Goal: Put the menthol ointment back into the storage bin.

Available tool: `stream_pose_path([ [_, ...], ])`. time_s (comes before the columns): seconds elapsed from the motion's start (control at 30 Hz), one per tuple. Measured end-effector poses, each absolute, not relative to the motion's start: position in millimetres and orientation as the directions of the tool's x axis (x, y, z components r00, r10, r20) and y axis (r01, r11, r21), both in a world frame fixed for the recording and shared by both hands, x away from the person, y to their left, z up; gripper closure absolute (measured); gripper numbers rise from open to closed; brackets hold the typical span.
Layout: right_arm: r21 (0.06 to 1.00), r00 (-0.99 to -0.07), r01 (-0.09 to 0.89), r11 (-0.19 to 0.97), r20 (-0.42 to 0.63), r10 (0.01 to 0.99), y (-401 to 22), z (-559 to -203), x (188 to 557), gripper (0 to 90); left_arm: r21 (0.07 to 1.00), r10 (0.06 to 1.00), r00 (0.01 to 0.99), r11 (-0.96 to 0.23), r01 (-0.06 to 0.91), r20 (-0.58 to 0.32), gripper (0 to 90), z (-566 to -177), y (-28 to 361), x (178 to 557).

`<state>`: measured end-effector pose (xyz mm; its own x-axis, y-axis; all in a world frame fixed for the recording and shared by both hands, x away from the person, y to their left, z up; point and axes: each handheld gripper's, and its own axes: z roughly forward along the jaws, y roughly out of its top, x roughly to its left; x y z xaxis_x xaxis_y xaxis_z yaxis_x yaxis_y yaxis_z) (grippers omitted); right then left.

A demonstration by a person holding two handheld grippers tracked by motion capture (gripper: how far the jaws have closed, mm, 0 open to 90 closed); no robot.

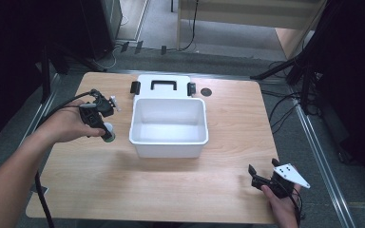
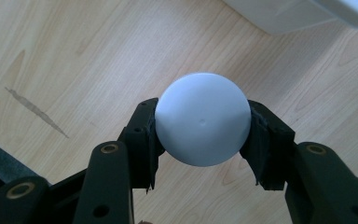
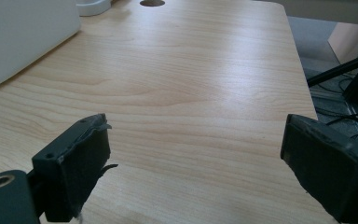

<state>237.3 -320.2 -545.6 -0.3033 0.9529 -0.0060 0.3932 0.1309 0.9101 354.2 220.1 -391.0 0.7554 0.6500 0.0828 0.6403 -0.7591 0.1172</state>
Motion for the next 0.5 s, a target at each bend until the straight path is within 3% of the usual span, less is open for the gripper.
stream_pose_path([
  [0.5, 0.91, -0.306, 0.392, 0.131, -0.006, 0.952, -320.3, -545.6, 237.2, 8.3, 0.126, 0.62, 0.777, -0.784, 0.608, 0.107, 51.1, -356.9, 206.8, 360.0],
])
